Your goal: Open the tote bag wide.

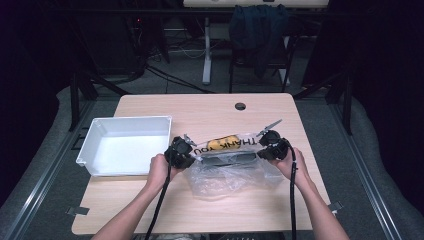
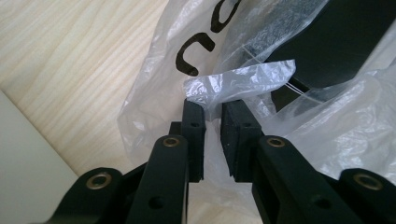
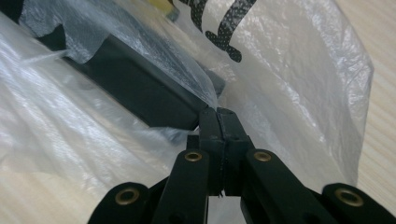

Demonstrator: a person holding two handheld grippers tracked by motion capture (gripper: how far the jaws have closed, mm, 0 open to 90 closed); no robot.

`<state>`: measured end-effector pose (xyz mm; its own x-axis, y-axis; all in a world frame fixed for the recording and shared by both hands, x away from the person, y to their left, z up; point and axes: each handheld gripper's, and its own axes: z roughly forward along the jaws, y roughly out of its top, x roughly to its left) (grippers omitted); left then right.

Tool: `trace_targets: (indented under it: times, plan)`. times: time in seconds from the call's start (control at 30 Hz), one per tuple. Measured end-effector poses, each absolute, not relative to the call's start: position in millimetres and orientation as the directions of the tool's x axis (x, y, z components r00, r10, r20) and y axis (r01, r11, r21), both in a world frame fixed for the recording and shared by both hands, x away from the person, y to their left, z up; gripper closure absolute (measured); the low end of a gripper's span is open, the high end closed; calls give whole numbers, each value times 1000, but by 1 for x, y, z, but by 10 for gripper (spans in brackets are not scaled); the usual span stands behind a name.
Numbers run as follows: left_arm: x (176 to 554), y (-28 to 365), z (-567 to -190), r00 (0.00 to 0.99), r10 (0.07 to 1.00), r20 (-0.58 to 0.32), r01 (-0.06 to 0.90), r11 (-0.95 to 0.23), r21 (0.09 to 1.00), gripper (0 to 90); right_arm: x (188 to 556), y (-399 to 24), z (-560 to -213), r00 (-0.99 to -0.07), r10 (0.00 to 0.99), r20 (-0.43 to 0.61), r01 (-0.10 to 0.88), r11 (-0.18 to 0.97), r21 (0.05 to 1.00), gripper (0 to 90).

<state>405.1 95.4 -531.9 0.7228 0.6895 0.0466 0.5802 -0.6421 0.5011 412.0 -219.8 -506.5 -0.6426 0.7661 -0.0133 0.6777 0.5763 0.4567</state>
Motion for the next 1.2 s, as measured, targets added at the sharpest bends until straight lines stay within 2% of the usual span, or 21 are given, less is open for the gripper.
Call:
trace_targets:
  times: [0.03, 0.2, 0.3, 0.33, 0.37, 0.53, 0.57, 0.6, 0.7, 0.83, 0.87, 0.9, 0.93, 1.0, 1.17, 1.2]
  plan:
    - [406, 95, -534, 718, 694, 49, 583, -639, 503, 807, 415, -219, -509, -649, 760, -26, 679, 595, 431, 900]
    - [412, 91, -539, 694, 717, 65, 601, -627, 496, 820, 426, -219, -521, -588, 809, -21, 714, 531, 456, 900]
    - [416, 88, -546, 683, 728, 70, 621, -627, 471, 828, 432, -220, -529, -573, 819, -30, 738, 531, 417, 900]
    - [417, 87, -548, 684, 727, 69, 627, -633, 455, 830, 431, -218, -535, -549, 836, -12, 746, 497, 444, 900]
    - [417, 87, -550, 683, 727, 70, 631, -636, 444, 831, 432, -219, -535, -571, 820, -52, 741, 541, 397, 900]
    - [416, 88, -551, 698, 712, 72, 627, -657, 418, 820, 426, -222, -538, -577, 815, -44, 748, 550, 373, 900]
    - [415, 87, -552, 705, 704, 84, 618, -668, 415, 812, 425, -223, -537, -598, 800, -53, 745, 578, 334, 899]
    - [414, 87, -552, 713, 697, 84, 612, -676, 410, 800, 423, -222, -541, -582, 812, -43, 751, 557, 353, 898]
    - [410, 89, -548, 733, 674, 89, 594, -699, 397, 719, 420, -224, -539, -606, 795, -43, 747, 586, 314, 890]
    - [403, 96, -537, 746, 661, 76, 589, -709, 387, 592, 411, -225, -534, -627, 779, -24, 737, 602, 308, 894]
    - [401, 98, -534, 745, 663, 78, 588, -707, 392, 550, 408, -224, -536, -619, 785, -8, 739, 585, 334, 894]
    - [399, 100, -529, 744, 664, 75, 588, -704, 399, 506, 407, -225, -534, -644, 765, -25, 725, 620, 301, 894]
    - [396, 103, -525, 745, 663, 79, 582, -703, 409, 477, 403, -223, -536, -630, 777, 0, 733, 594, 332, 895]
    - [391, 107, -514, 745, 662, 86, 574, -701, 424, 416, 399, -222, -535, -653, 758, -6, 717, 620, 320, 895]
    - [383, 118, -489, 743, 666, 70, 555, -671, 492, 324, 394, -223, -535, -671, 741, -4, 701, 636, 323, 894]
    - [380, 119, -485, 742, 667, 66, 550, -662, 510, 314, 391, -222, -537, -657, 754, 5, 707, 614, 350, 891]
